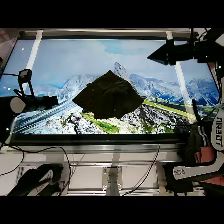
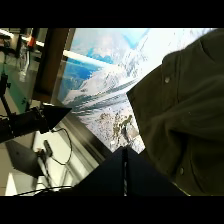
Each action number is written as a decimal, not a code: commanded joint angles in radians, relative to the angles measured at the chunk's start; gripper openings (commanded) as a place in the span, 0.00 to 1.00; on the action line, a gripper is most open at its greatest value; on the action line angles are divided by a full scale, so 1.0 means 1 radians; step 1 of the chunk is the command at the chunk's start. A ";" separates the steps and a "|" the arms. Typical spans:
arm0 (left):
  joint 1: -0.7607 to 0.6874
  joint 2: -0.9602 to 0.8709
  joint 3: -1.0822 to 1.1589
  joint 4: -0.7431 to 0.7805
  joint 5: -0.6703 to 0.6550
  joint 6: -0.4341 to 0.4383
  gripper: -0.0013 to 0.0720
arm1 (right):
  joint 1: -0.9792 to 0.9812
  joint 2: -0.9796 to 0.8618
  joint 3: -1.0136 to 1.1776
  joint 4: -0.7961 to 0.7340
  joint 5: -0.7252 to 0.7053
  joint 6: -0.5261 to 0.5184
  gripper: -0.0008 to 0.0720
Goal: Fold the clothes and pants, and hang the long-sleeved shirts on hangers.
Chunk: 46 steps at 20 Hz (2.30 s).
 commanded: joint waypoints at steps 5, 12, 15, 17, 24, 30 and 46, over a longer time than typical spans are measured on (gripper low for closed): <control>0.120 -0.219 -0.020 -0.354 0.040 0.301 0.04 | -0.038 0.002 -0.285 -0.142 -0.069 -0.045 0.05; 0.119 -0.414 -0.020 -0.485 0.154 0.281 0.64 | -0.044 0.000 -0.319 -0.346 -0.152 -0.034 0.06; 0.119 -0.462 -0.018 -0.647 0.207 0.339 0.75 | -0.035 0.000 -0.319 -0.348 -0.241 0.026 0.71; 0.119 -0.489 -0.018 -0.783 0.218 0.447 0.75 | -0.030 0.000 -0.319 -0.347 -0.263 0.115 0.67; 0.123 -0.597 -0.014 -0.935 0.267 0.495 0.75 | -0.037 0.000 -0.318 -0.118 -0.059 0.084 0.60; 0.122 -0.633 0.028 -0.960 0.285 0.495 0.55 | -0.036 0.000 -0.318 -0.111 -0.033 0.085 0.62; 0.027 -0.634 0.559 -0.978 0.287 0.560 0.04 | -0.043 -0.001 -0.457 0.011 -0.042 -0.114 0.05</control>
